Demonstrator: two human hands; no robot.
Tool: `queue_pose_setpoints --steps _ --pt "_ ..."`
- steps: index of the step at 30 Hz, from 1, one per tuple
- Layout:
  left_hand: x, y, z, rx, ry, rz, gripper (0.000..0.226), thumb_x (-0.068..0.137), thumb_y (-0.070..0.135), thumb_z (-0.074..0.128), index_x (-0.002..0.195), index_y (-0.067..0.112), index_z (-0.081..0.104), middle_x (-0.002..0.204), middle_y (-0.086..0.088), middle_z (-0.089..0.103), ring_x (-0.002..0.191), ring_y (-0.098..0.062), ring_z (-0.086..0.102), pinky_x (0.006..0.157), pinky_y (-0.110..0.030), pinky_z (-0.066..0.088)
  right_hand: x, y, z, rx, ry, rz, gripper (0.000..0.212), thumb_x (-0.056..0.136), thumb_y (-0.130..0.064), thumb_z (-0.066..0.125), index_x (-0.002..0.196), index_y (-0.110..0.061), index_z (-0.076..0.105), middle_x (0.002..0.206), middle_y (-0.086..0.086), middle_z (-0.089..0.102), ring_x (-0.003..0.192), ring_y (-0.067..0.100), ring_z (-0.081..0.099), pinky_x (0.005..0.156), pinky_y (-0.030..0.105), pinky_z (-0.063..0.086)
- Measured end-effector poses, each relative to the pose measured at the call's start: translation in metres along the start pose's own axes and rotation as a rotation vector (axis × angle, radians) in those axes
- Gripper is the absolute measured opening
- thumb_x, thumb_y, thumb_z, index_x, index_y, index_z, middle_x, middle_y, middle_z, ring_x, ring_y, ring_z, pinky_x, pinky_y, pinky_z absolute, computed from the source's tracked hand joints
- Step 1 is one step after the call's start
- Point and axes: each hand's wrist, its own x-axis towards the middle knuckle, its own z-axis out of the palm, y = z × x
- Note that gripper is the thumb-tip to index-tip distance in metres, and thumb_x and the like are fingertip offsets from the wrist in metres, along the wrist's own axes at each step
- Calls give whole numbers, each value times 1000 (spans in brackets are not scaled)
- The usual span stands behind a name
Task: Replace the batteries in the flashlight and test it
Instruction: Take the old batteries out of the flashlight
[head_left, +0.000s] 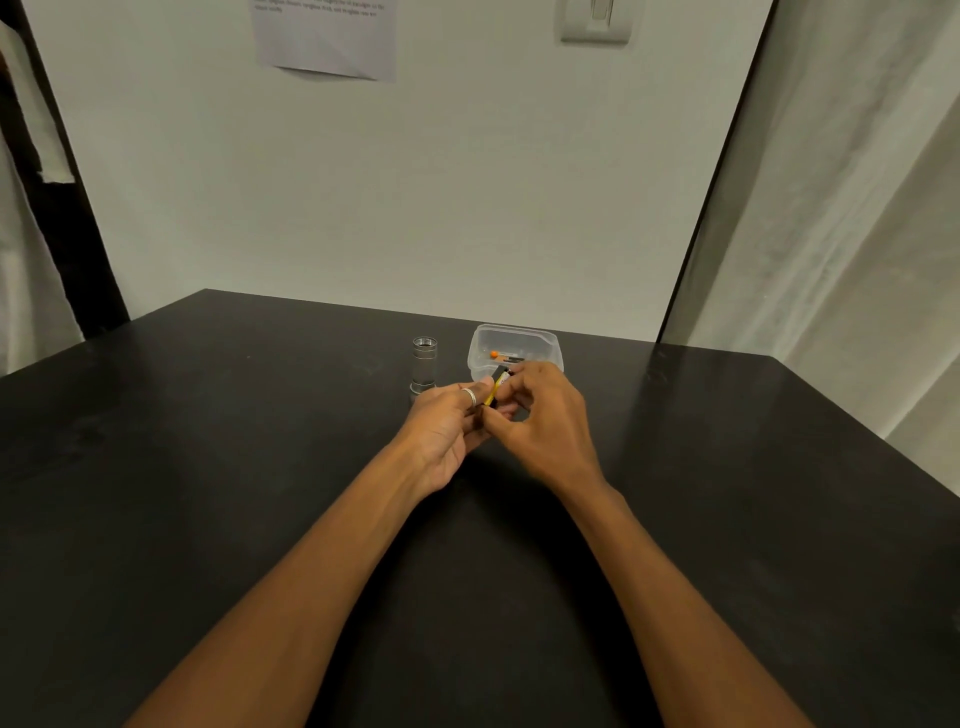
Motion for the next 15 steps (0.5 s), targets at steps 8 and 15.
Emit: queue_pose_setpoints --steps 8,15 --pt "-1 0 0 -25 4 -12 18 100 12 61 107 0 72 93 -14 79 87 -18 78 80 -32 64 0 2 1 150 -38 143 45 77 -12 86 114 -15 61 102 -23 61 94 -16 63 79 5 51" --pt "0 -1 0 -19 15 6 17 100 10 60 106 -1 73 92 -15 78 85 -19 77 71 -29 63 1 2 2 189 -16 152 41 74 -6 86 105 -14 60 99 -12 65 92 -10 67 75 7 52"
